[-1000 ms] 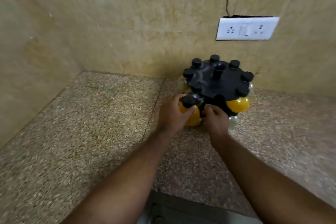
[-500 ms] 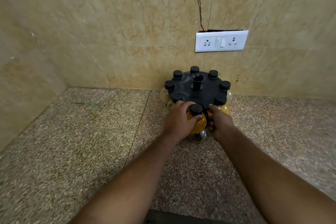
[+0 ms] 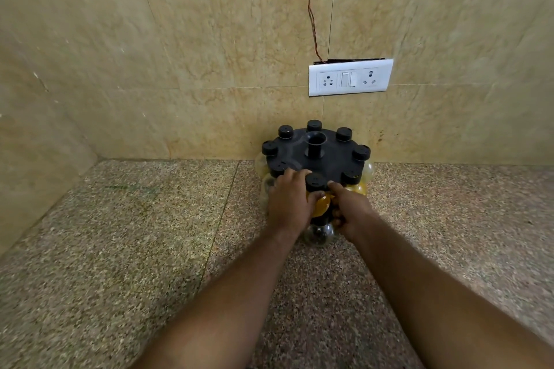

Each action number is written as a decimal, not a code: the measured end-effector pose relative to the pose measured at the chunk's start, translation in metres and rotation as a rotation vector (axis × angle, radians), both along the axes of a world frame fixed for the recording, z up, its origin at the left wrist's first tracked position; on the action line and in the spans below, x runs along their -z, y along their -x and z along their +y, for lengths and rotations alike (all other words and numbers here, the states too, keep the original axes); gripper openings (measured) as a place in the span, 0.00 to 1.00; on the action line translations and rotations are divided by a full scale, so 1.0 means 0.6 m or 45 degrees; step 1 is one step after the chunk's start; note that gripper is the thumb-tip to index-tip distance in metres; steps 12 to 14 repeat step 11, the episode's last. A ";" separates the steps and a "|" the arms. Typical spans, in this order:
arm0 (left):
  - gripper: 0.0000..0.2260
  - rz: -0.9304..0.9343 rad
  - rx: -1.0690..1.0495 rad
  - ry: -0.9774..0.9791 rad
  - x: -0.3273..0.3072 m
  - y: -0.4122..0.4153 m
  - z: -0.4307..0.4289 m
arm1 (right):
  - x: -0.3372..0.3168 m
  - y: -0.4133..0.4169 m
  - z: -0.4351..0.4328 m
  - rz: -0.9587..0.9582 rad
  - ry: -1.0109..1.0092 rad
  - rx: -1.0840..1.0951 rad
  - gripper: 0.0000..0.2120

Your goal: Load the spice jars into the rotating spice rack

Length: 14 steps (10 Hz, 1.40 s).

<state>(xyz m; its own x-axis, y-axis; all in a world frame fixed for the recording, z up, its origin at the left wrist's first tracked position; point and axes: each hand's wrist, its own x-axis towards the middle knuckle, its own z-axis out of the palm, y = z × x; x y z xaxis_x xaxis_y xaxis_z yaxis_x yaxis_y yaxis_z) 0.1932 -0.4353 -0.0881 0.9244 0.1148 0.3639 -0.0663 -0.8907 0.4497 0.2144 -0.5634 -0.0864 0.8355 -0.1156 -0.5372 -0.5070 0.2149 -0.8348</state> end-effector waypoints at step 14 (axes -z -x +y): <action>0.29 -0.055 -0.009 0.024 -0.101 0.231 0.020 | -0.080 0.198 -0.038 -1.217 1.174 -0.351 0.24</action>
